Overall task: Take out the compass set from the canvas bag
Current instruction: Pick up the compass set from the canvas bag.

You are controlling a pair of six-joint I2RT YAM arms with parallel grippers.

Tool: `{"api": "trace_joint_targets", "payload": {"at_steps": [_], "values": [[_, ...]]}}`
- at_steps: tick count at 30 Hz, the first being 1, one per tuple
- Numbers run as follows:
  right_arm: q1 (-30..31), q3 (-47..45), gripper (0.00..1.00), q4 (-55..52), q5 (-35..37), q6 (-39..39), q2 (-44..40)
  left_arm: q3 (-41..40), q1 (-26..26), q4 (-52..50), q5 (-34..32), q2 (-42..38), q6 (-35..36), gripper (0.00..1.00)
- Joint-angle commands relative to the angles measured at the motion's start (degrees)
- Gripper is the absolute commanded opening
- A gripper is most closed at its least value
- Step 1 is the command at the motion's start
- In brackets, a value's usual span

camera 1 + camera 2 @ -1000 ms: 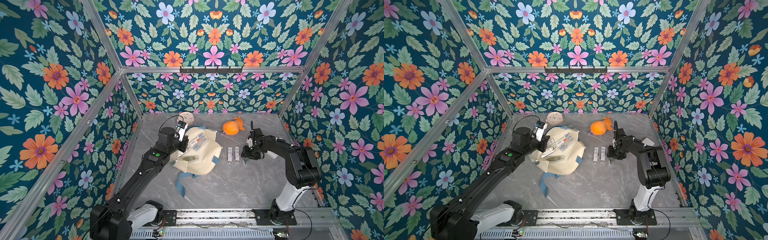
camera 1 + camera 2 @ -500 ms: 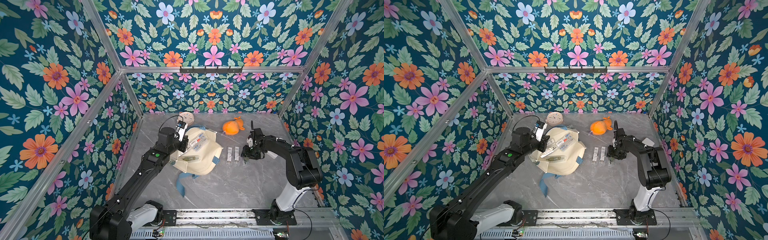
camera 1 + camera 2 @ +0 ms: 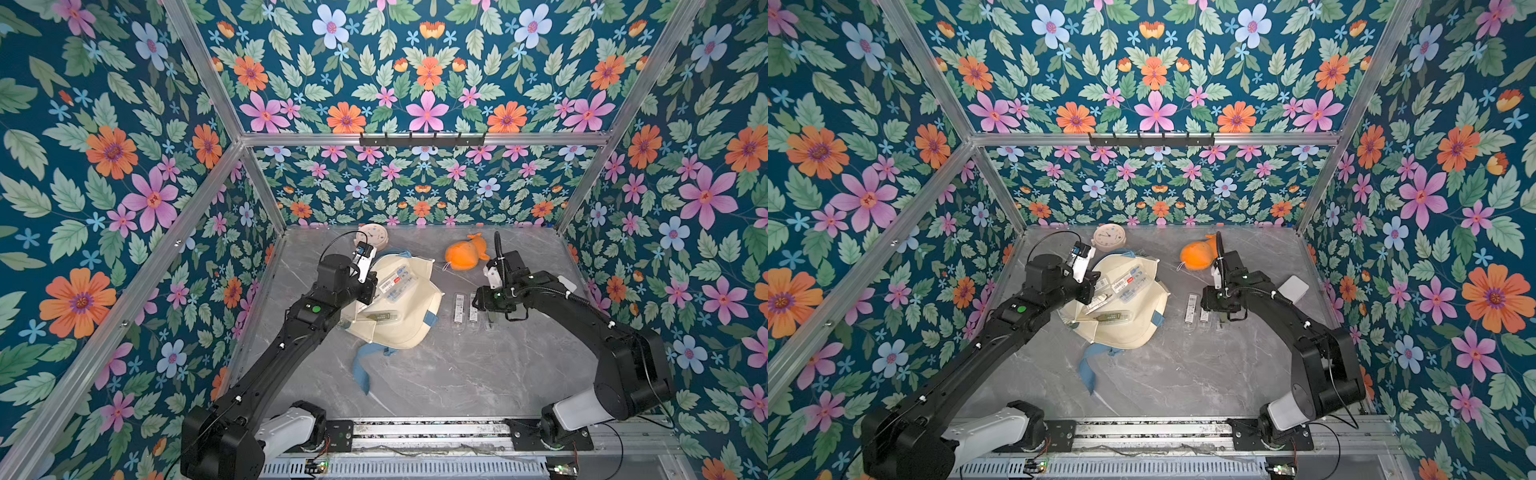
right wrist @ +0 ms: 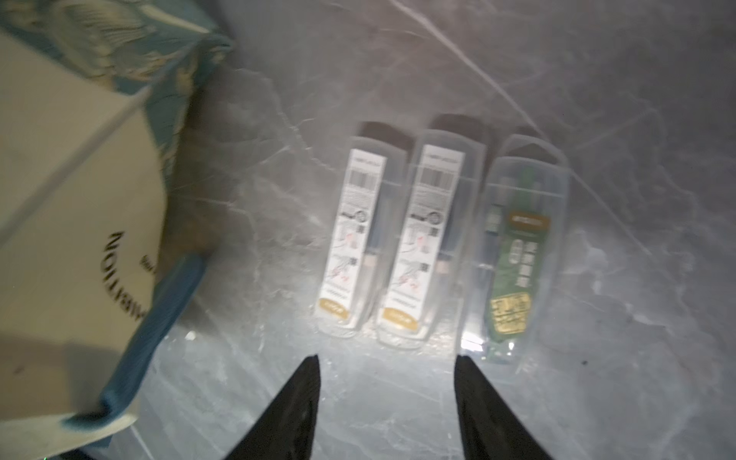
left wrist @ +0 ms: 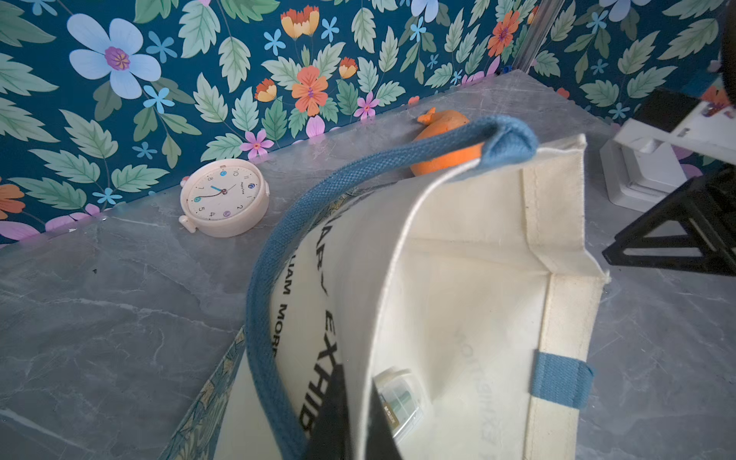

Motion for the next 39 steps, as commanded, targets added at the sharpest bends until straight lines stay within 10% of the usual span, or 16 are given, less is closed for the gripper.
{"api": "trace_joint_targets", "payload": {"at_steps": [1, 16, 29, 39], "values": [[3.45, 0.74, 0.56, 0.99, 0.12, -4.43, -2.77, 0.47, 0.06, 2.09, 0.79, -0.04, -0.13, 0.0], [30.28, -4.32, 0.51, 26.02, -7.5, -39.15, -11.15, 0.82, -0.01, 1.43, 0.75, -1.49, -0.04, 0.0], [30.2, 11.03, 0.48, 31.42, -5.09, -43.59, 22.23, 0.74, 0.06, 1.34, 1.87, -1.4, 0.05, 0.0], [27.65, 18.17, 0.53, 31.44, -9.27, -39.59, 32.51, -0.06, 0.05, 1.34, 3.33, -2.21, 0.31, 0.0]]}}
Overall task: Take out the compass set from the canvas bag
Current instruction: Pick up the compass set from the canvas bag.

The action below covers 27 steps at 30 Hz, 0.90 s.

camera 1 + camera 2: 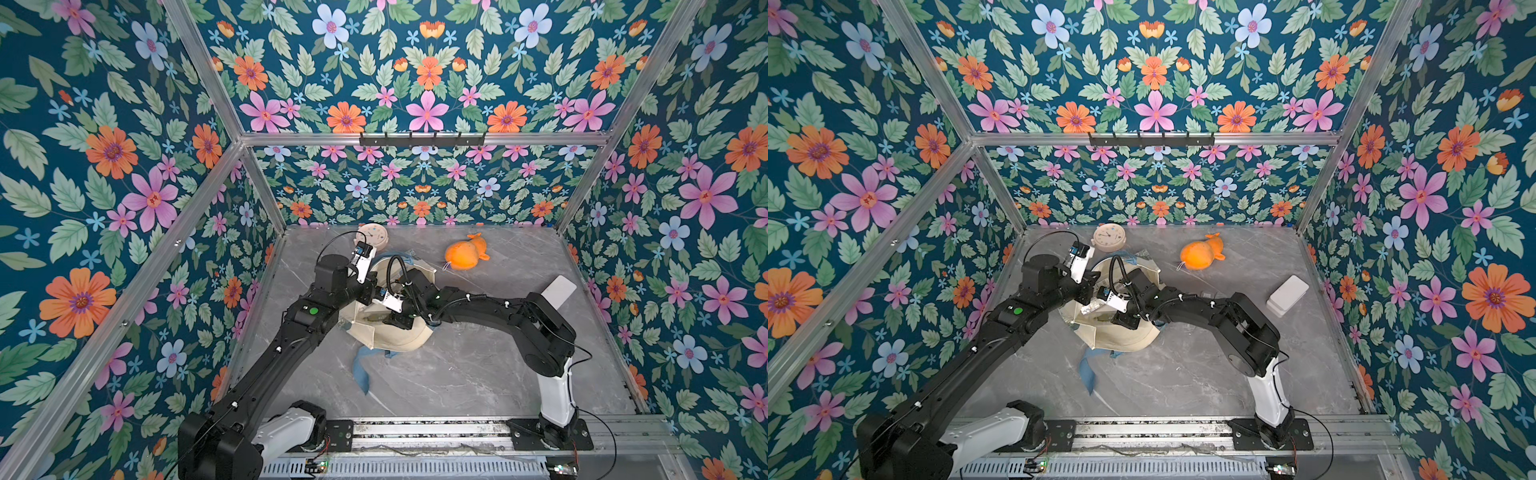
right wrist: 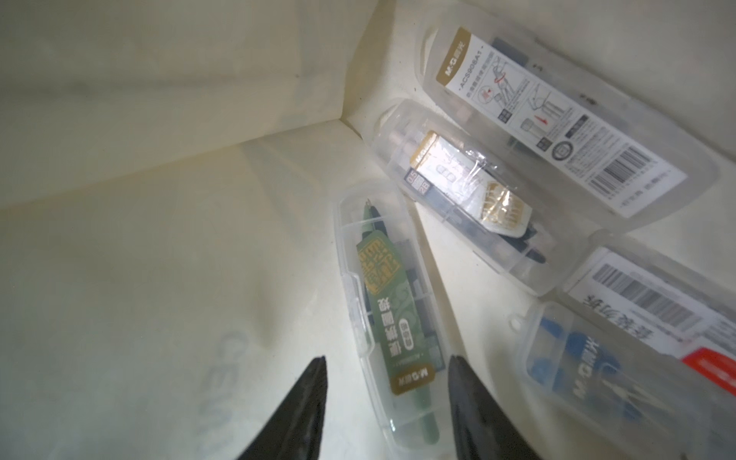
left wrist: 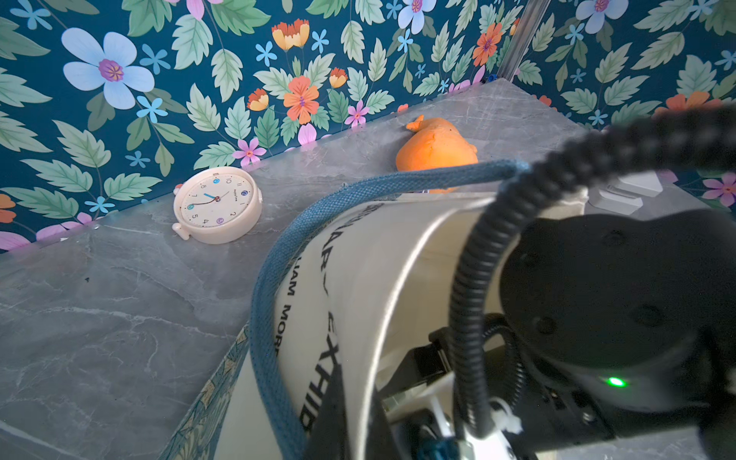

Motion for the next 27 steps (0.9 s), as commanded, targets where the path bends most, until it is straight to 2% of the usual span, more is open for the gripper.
{"api": "trace_joint_targets", "payload": {"at_steps": [1, 9, 13, 17, 20, 27], "values": [[-0.39, 1.75, 0.54, 0.6, -2.74, 1.12, 1.9, -0.25, 0.06, 2.08, 1.61, -0.65, 0.29, 0.0], [-1.4, 6.9, 0.73, -3.72, -3.38, 4.29, 7.49, -0.96, 0.06, 2.24, 2.4, -1.23, 0.2, 0.0], [-1.75, 12.53, 0.75, -12.59, -3.05, 5.91, 11.63, -1.18, 0.06, 2.35, 2.24, -1.58, 0.2, 0.0], [-1.79, 16.53, 0.73, -20.71, -3.21, 7.71, 14.56, -1.27, 0.05, 2.32, 1.98, -1.83, 0.38, 0.0], [-1.7, 16.63, 0.72, -22.46, -3.52, 8.55, 14.76, -1.44, 0.05, 2.41, 1.86, -1.75, 0.38, 0.0], [-1.68, 21.09, 0.55, -28.37, -3.81, 11.48, 14.68, -1.14, 0.05, 2.26, 1.19, -1.4, 0.82, 0.0]]}}
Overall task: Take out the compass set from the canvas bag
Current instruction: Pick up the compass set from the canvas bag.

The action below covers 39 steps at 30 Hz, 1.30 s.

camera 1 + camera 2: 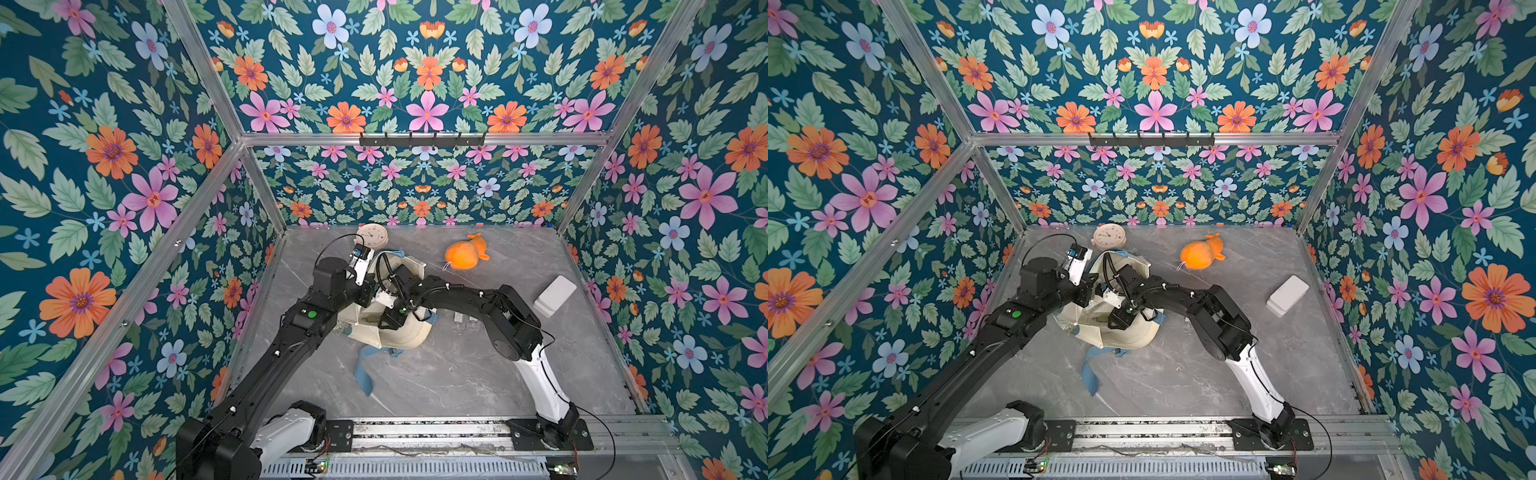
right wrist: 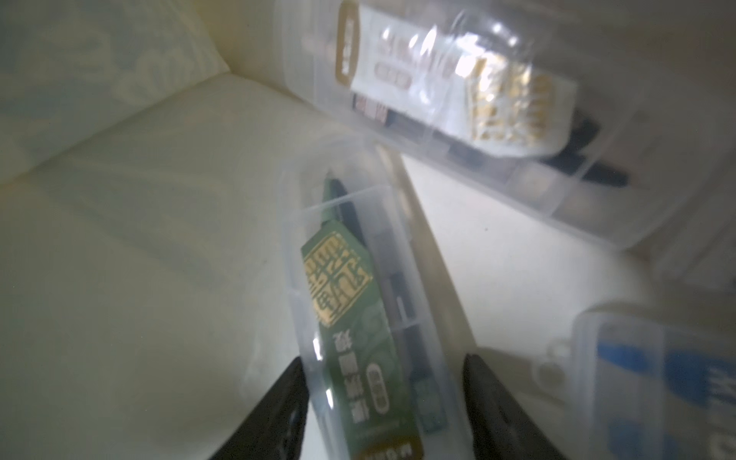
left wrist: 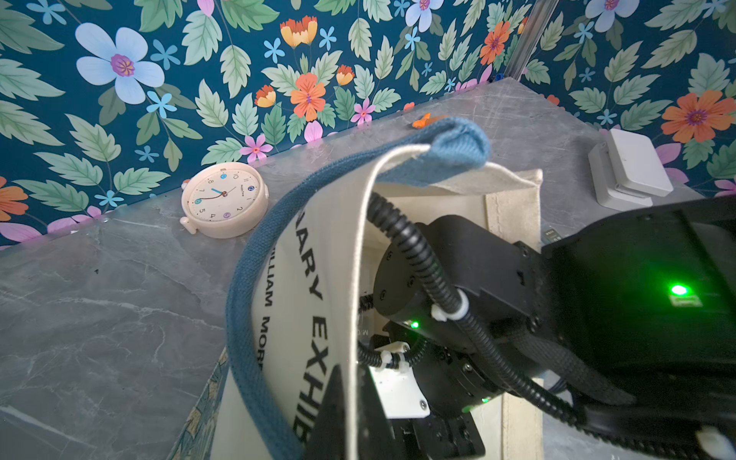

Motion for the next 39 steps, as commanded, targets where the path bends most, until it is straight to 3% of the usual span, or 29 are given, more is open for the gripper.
{"api": "trace_joint_targets", "payload": {"at_steps": [1, 12, 31, 39], "values": [[0.01, 2.04, 0.54, -8.46, 1.15, 3.39, 0.16, 0.29, -0.05, 1.94, 2.05, -0.15, 0.8, 0.0], [0.35, 4.48, 0.39, -12.4, 2.86, 6.64, -4.48, 0.29, -0.06, 1.75, 0.57, -0.1, 1.1, 0.0], [1.76, 5.73, 0.35, -24.21, 11.69, 12.04, -13.13, 0.79, -0.05, 1.82, 0.47, 0.4, 1.08, 0.0], [3.08, -2.4, 0.35, -25.13, 11.7, 14.29, -22.37, 0.63, -0.05, 2.04, -0.49, -0.28, 0.8, 0.0]]}}
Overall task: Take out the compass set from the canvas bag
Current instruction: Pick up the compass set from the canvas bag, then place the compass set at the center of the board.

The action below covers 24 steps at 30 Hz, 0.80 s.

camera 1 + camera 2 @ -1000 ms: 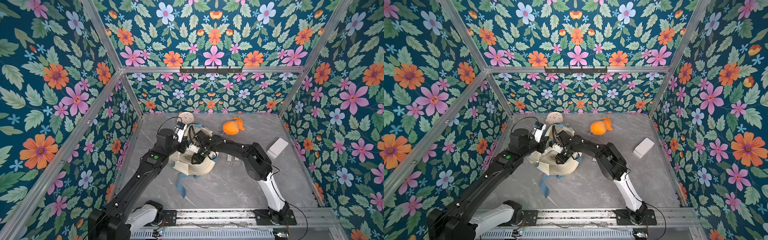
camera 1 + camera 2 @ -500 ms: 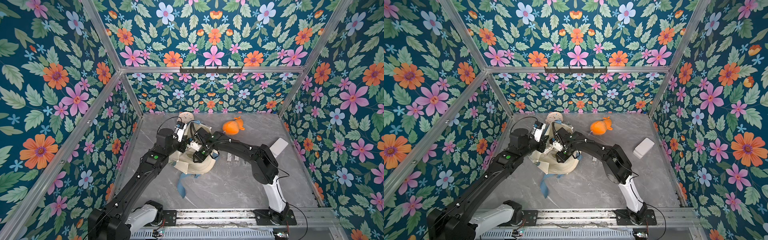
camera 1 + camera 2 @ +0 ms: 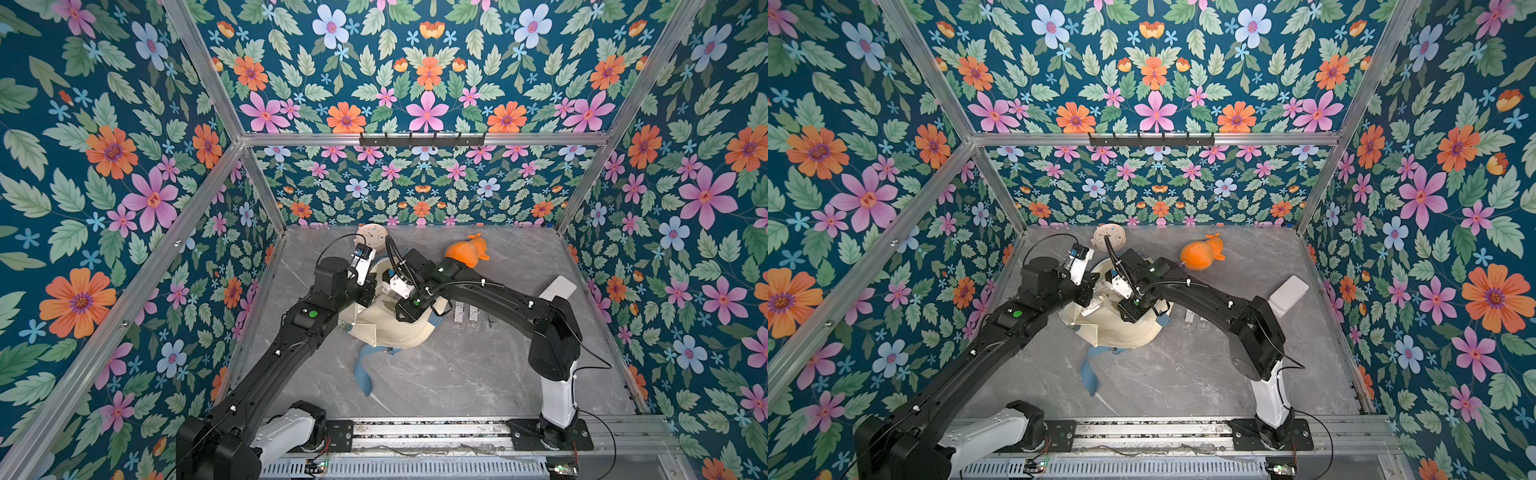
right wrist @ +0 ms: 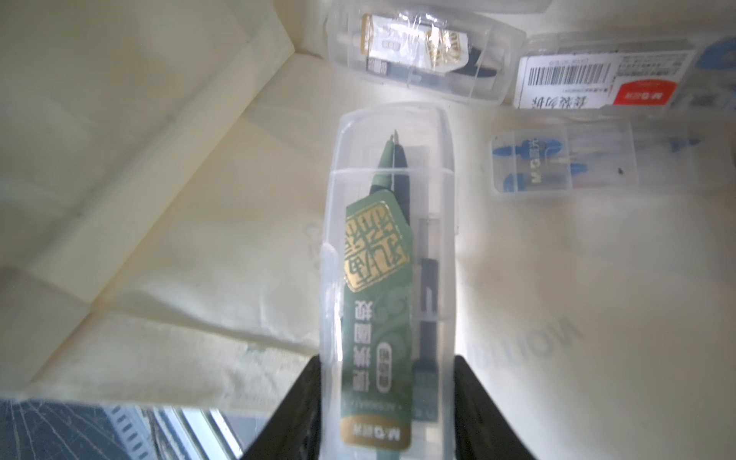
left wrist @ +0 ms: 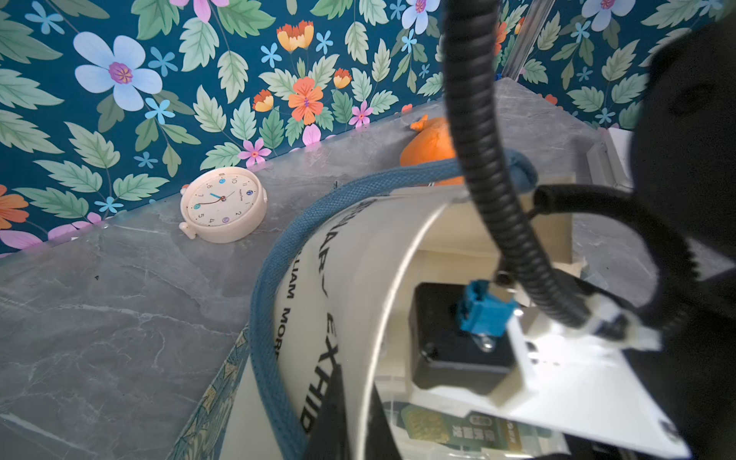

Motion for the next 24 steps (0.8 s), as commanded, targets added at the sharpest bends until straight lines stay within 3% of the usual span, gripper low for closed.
{"api": "trace_joint_targets", "payload": {"at_steps": [1, 7, 13, 16, 20, 24], "values": [[0.65, -3.48, 0.35, -0.73, 0.09, 1.84, -3.72, 0.35, 0.1, 1.82, -0.1, -0.4, 0.31, 0.0], [1.39, -10.2, 0.35, -1.04, 0.69, 4.43, -13.36, 0.86, 0.12, 1.91, -0.56, -0.28, 0.31, 0.0], [-0.47, -17.9, 0.35, -0.53, 2.74, 7.59, -28.55, 0.57, 0.12, 1.91, -0.85, -0.07, 0.23, 0.0], [-6.94, -19.03, 0.34, -2.76, 4.6, 7.16, -33.31, 1.01, 0.11, 1.47, -0.79, 0.41, 0.49, 0.0], [-20.03, -24.82, 0.29, 0.91, 4.89, 10.84, -39.16, 1.15, 0.12, 1.62, -0.67, 0.12, 0.49, 0.0], [-32.48, -32.07, 0.28, 5.23, 2.54, 15.66, -38.8, 1.06, 0.12, 1.83, -0.28, 0.28, 0.32, 0.0]]}}
